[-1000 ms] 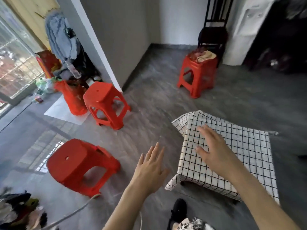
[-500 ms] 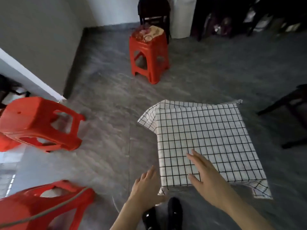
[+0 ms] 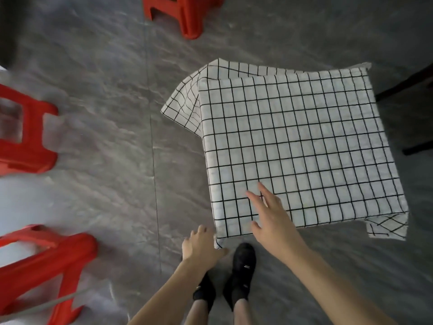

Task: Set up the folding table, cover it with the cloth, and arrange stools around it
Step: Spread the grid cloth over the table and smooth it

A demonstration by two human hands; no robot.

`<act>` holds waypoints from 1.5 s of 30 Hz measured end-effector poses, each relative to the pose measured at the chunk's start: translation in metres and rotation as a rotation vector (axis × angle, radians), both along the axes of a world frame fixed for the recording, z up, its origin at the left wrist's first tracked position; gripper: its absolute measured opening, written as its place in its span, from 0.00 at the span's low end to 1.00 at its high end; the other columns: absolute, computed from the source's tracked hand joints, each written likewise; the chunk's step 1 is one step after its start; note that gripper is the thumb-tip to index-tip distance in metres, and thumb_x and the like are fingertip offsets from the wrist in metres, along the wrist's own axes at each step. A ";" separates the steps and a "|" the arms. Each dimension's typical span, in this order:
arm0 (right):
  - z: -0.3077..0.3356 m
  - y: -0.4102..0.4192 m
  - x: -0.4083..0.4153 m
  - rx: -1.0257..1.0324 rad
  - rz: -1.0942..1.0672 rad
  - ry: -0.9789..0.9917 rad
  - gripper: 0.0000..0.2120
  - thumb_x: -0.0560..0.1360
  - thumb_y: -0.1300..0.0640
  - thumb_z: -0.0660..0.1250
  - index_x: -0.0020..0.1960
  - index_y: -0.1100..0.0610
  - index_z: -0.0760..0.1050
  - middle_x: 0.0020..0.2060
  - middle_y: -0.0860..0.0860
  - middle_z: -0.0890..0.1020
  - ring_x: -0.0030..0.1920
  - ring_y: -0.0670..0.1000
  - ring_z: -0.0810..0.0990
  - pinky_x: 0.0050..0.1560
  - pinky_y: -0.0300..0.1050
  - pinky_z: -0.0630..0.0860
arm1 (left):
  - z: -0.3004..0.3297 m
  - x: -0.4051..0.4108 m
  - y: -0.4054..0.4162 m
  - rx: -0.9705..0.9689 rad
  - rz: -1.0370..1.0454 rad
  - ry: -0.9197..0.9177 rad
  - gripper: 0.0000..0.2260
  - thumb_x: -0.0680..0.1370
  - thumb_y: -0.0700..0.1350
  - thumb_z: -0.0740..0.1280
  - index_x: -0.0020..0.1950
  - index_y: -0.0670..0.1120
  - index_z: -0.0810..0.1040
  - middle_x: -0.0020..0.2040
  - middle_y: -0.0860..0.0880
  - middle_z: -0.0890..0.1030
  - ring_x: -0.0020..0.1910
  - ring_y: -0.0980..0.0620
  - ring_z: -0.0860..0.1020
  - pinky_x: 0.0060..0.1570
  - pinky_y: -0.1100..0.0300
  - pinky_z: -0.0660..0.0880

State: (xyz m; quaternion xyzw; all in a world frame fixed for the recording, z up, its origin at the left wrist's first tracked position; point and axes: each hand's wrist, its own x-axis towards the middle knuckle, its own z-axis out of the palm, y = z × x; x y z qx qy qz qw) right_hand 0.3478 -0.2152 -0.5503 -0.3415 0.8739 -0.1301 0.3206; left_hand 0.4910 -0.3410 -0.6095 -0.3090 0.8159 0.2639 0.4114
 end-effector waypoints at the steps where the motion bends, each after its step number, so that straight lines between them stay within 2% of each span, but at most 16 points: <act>1: -0.011 -0.001 0.000 0.024 0.023 0.017 0.33 0.76 0.58 0.66 0.78 0.49 0.56 0.78 0.51 0.49 0.76 0.54 0.54 0.72 0.52 0.65 | -0.008 0.001 0.002 -0.023 -0.025 0.012 0.26 0.73 0.67 0.65 0.63 0.51 0.73 0.61 0.52 0.74 0.61 0.50 0.73 0.55 0.54 0.71; 5: -0.038 -0.003 0.005 0.087 0.099 0.055 0.32 0.78 0.57 0.64 0.78 0.50 0.55 0.78 0.54 0.49 0.76 0.55 0.54 0.73 0.52 0.62 | -0.020 0.007 0.005 -0.078 -0.065 0.103 0.18 0.76 0.64 0.62 0.51 0.51 0.76 0.52 0.52 0.81 0.54 0.48 0.78 0.50 0.55 0.69; 8: -0.045 -0.004 0.009 0.100 0.129 0.055 0.32 0.78 0.56 0.62 0.78 0.50 0.53 0.78 0.54 0.48 0.76 0.55 0.53 0.71 0.52 0.64 | -0.023 0.011 0.003 -0.096 -0.067 0.151 0.17 0.80 0.61 0.58 0.48 0.50 0.77 0.48 0.51 0.82 0.51 0.47 0.79 0.49 0.55 0.70; 11: -0.050 -0.003 0.011 0.115 0.160 0.070 0.32 0.77 0.58 0.64 0.77 0.50 0.55 0.78 0.55 0.49 0.76 0.55 0.54 0.70 0.53 0.68 | -0.026 0.012 0.005 -0.099 -0.077 0.157 0.15 0.82 0.56 0.56 0.48 0.49 0.78 0.48 0.50 0.83 0.50 0.46 0.79 0.47 0.55 0.69; 16: -0.052 -0.001 0.015 0.095 0.158 0.106 0.32 0.70 0.62 0.71 0.72 0.52 0.65 0.76 0.57 0.60 0.72 0.59 0.64 0.60 0.56 0.77 | -0.013 0.014 0.014 -0.119 -0.112 0.121 0.17 0.83 0.54 0.54 0.48 0.48 0.78 0.48 0.49 0.82 0.50 0.46 0.79 0.50 0.55 0.72; 21: -0.051 0.003 0.030 0.095 0.205 0.109 0.34 0.70 0.61 0.70 0.73 0.51 0.62 0.76 0.55 0.57 0.72 0.57 0.63 0.64 0.54 0.74 | -0.012 0.026 0.014 -0.113 -0.122 0.046 0.15 0.83 0.53 0.56 0.50 0.48 0.80 0.49 0.50 0.82 0.50 0.48 0.80 0.47 0.58 0.70; 24: -0.052 0.005 0.034 0.098 0.225 0.091 0.34 0.72 0.62 0.69 0.73 0.50 0.59 0.77 0.55 0.55 0.73 0.57 0.61 0.65 0.53 0.73 | -0.017 0.030 0.010 -0.081 -0.118 -0.005 0.13 0.82 0.54 0.56 0.48 0.50 0.77 0.49 0.51 0.82 0.51 0.48 0.79 0.46 0.57 0.69; 26: -0.054 0.006 0.032 0.065 0.214 0.082 0.33 0.74 0.60 0.67 0.75 0.49 0.57 0.77 0.54 0.52 0.74 0.55 0.59 0.68 0.51 0.70 | -0.020 0.028 0.004 -0.013 -0.078 -0.005 0.11 0.78 0.56 0.59 0.52 0.52 0.75 0.51 0.52 0.81 0.53 0.48 0.79 0.48 0.55 0.68; 28: -0.053 0.008 0.024 0.021 0.178 0.115 0.33 0.74 0.57 0.68 0.75 0.50 0.59 0.77 0.54 0.54 0.74 0.54 0.60 0.67 0.50 0.71 | -0.019 0.024 -0.003 0.074 0.051 0.020 0.23 0.75 0.58 0.61 0.67 0.52 0.67 0.60 0.53 0.76 0.60 0.48 0.75 0.50 0.54 0.68; 30: -0.053 0.011 0.010 -0.010 0.117 0.175 0.31 0.73 0.56 0.68 0.74 0.52 0.62 0.76 0.55 0.58 0.73 0.55 0.62 0.67 0.50 0.71 | -0.013 0.014 -0.011 0.035 0.205 0.161 0.35 0.73 0.58 0.59 0.77 0.50 0.53 0.71 0.50 0.64 0.68 0.47 0.68 0.57 0.53 0.70; 33: -0.057 0.019 -0.020 0.027 -0.006 0.255 0.31 0.72 0.56 0.69 0.73 0.56 0.64 0.75 0.58 0.59 0.71 0.58 0.65 0.65 0.55 0.73 | -0.003 -0.020 -0.022 -0.152 0.176 0.486 0.33 0.74 0.50 0.63 0.76 0.50 0.55 0.76 0.49 0.53 0.71 0.45 0.61 0.66 0.50 0.69; 35: -0.063 0.023 -0.037 0.097 -0.111 0.307 0.31 0.71 0.55 0.71 0.71 0.58 0.65 0.74 0.62 0.59 0.70 0.62 0.66 0.63 0.59 0.73 | 0.000 -0.055 -0.029 -0.184 0.015 0.564 0.34 0.74 0.44 0.66 0.77 0.53 0.54 0.78 0.49 0.47 0.75 0.46 0.54 0.70 0.51 0.63; 37: -0.068 0.023 -0.048 0.167 -0.188 0.343 0.32 0.71 0.54 0.71 0.71 0.58 0.65 0.73 0.64 0.59 0.69 0.64 0.66 0.64 0.61 0.71 | -0.003 -0.093 -0.039 -0.247 -0.152 0.567 0.38 0.74 0.38 0.66 0.78 0.55 0.50 0.79 0.49 0.41 0.78 0.46 0.46 0.74 0.51 0.55; 40: -0.070 0.019 -0.045 0.168 -0.136 0.373 0.34 0.70 0.54 0.70 0.73 0.58 0.63 0.74 0.64 0.59 0.71 0.63 0.64 0.67 0.59 0.69 | -0.008 -0.144 -0.062 -0.346 -0.234 0.479 0.45 0.73 0.36 0.68 0.79 0.55 0.44 0.79 0.46 0.34 0.78 0.45 0.38 0.77 0.50 0.47; 43: -0.071 0.009 -0.023 0.088 0.061 0.304 0.33 0.70 0.54 0.72 0.71 0.56 0.65 0.73 0.62 0.62 0.71 0.64 0.65 0.67 0.60 0.70 | -0.010 -0.175 -0.072 -0.330 -0.290 0.289 0.49 0.73 0.40 0.71 0.78 0.54 0.35 0.77 0.44 0.31 0.77 0.42 0.34 0.77 0.47 0.49; 45: -0.072 0.004 -0.010 -0.010 0.247 0.243 0.32 0.66 0.56 0.75 0.67 0.54 0.68 0.71 0.60 0.67 0.69 0.63 0.69 0.64 0.60 0.73 | -0.010 -0.184 -0.071 -0.330 -0.340 0.197 0.50 0.74 0.39 0.70 0.77 0.53 0.31 0.77 0.42 0.29 0.76 0.39 0.34 0.75 0.47 0.53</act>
